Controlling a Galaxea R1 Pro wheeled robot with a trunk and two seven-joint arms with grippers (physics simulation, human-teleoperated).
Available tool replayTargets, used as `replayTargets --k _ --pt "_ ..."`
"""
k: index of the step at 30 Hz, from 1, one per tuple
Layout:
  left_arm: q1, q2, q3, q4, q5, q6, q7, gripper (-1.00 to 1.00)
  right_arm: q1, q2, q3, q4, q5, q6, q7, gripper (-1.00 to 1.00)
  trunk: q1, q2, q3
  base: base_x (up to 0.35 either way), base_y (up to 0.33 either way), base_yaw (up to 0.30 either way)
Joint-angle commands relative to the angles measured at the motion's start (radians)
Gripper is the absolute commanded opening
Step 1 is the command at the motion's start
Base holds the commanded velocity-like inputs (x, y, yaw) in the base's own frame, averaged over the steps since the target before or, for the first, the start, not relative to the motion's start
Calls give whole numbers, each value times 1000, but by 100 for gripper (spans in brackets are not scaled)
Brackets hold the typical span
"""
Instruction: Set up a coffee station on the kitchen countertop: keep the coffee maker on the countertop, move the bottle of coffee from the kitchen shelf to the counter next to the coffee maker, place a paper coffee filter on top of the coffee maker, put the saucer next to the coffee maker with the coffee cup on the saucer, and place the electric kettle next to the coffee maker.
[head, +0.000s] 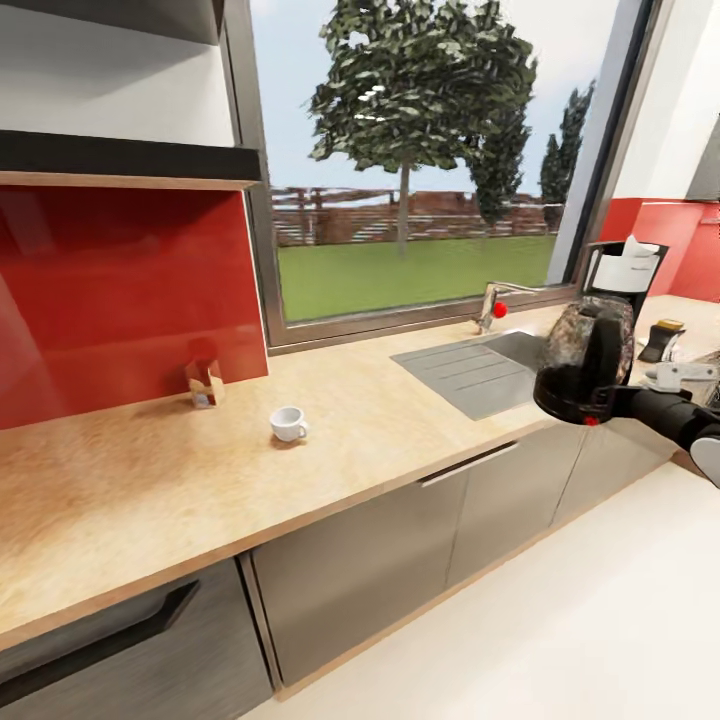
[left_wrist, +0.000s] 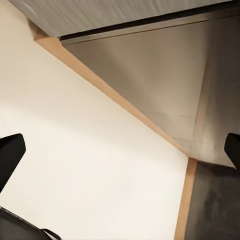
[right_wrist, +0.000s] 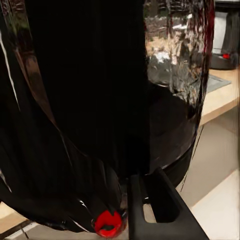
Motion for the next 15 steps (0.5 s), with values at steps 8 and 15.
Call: replayTargets --k 8,15 --pt "0 0 -7 -2 10 4 -3 100 -2 -1 2 1 -8 0 -10 -100 0 -1 -1 0 -87 -174" --pt "0 0 -7 -2 10 4 -3 100 -2 0 2 13 -8 0 -10 -100 0 -1 1 0 -4 -280"
